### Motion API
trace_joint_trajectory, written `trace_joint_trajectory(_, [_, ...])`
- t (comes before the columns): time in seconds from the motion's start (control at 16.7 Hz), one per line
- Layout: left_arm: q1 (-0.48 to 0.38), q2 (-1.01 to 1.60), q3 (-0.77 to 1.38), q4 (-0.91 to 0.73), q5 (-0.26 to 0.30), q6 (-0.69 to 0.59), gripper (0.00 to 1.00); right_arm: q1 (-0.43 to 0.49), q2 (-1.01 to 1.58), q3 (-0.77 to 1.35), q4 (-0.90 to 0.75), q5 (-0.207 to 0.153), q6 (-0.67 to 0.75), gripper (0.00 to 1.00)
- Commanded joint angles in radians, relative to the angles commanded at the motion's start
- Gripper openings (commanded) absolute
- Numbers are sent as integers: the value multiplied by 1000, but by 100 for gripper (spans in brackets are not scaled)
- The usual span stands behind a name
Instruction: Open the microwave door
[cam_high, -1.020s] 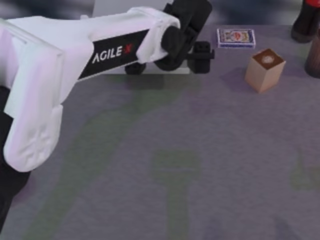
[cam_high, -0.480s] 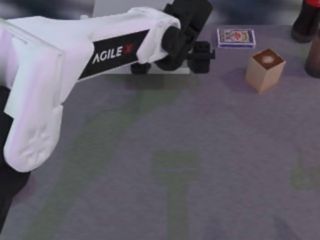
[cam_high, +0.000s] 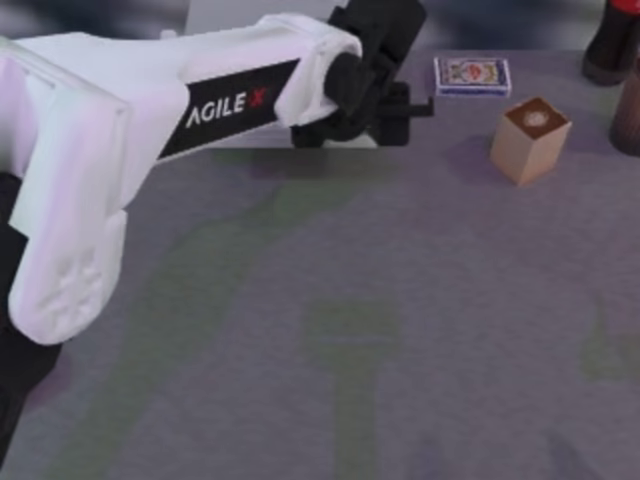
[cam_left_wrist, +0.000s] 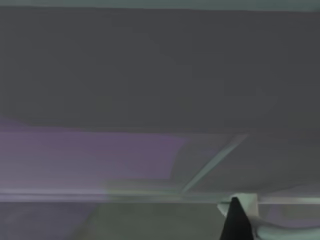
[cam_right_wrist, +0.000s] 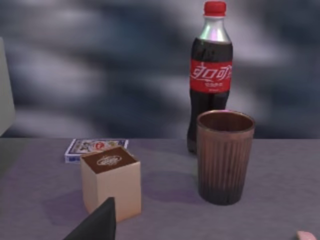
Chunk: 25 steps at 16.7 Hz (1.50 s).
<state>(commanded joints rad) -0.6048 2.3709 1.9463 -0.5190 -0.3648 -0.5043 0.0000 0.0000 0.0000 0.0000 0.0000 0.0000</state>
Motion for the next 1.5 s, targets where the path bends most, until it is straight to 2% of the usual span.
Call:
trace_joint_trajectory(0.48, [0,0,0,0,0,0,0,0,0,0,0,0,0,100])
trace_joint_trajectory(0.54, [-37,-27,-56,-8,12,-2,0,0,0,0,0,0,0,100])
trace_joint_trajectory(0.9, [-32,-93,-163,55,-19,-27,0,0,0,0,0,0,0,100])
trace_joint_trajectory(1.5, [-32,-98,-167,59,-20,-29,0,0,0,0,0,0,0,100])
